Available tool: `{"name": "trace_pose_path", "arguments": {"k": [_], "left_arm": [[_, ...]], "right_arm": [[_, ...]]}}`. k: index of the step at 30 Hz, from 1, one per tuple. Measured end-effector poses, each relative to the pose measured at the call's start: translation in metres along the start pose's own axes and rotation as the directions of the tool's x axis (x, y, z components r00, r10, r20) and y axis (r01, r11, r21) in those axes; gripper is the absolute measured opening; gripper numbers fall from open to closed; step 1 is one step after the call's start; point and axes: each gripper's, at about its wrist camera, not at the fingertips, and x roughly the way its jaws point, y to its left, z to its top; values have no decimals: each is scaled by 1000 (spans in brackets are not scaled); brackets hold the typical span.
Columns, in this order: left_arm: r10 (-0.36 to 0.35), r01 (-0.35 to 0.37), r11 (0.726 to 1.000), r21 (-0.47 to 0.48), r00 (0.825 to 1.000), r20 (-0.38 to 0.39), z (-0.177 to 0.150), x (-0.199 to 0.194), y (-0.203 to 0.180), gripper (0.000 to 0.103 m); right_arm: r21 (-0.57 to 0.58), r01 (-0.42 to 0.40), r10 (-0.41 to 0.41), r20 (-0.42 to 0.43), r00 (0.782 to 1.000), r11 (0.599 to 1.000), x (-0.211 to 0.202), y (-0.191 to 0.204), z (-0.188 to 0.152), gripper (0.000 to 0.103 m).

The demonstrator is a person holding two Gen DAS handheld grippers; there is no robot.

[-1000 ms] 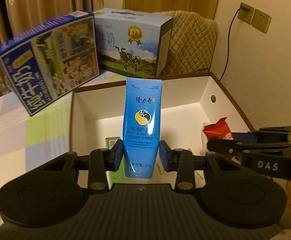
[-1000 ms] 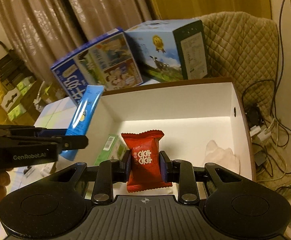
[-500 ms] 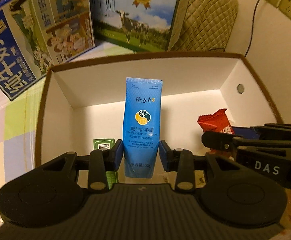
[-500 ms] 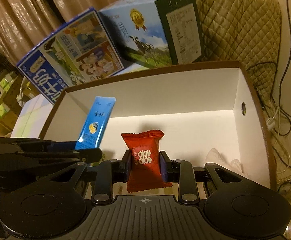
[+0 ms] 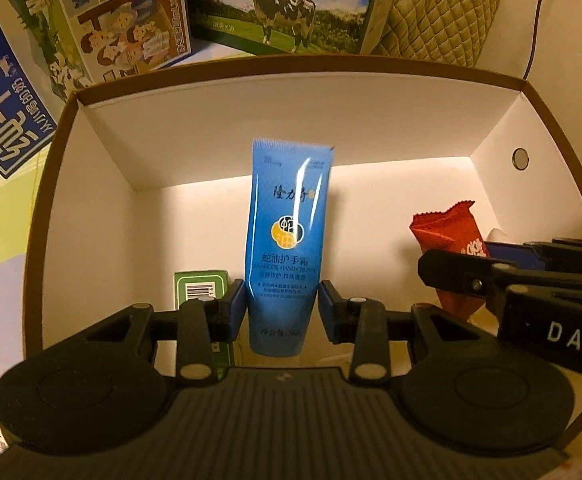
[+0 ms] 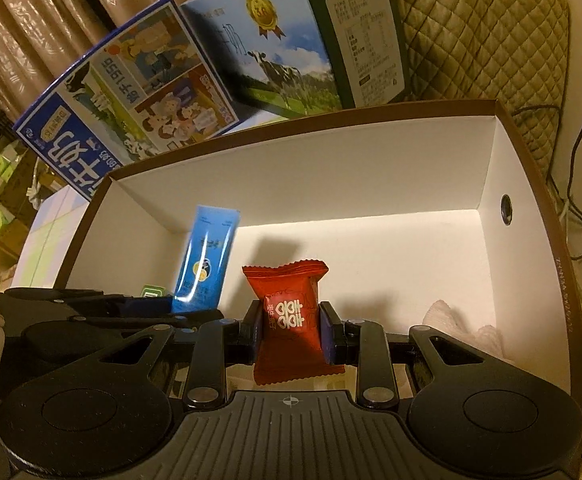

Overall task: Organize objects
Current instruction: 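Lower the tube and candy into the brown box and open both tools, then withdraw both tools from the box toward the clear case and snack packet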

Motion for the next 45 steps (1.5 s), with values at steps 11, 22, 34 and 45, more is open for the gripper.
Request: {"name": "trace_pose_path", "arguments": {"k": [11, 22, 34, 45], "left_arm": [[-5, 5, 1000, -10, 999, 49, 2, -19, 5, 42], [21, -21, 1000, 0, 993, 114, -8, -55, 12, 77], [22, -21, 1000, -4, 982, 185, -32, -106, 16, 87], [26, -18, 999, -40, 976, 214, -66, -145, 21, 87]], "right_arm": [[66, -40, 37, 49, 998, 997, -2, -4, 4, 30], [7, 13, -13, 110, 994, 1000, -32, 7, -1, 51], [12, 65, -66, 151, 986, 998, -77, 15, -32, 55], [33, 47, -52, 175, 983, 998, -112, 32, -62, 56]]}}
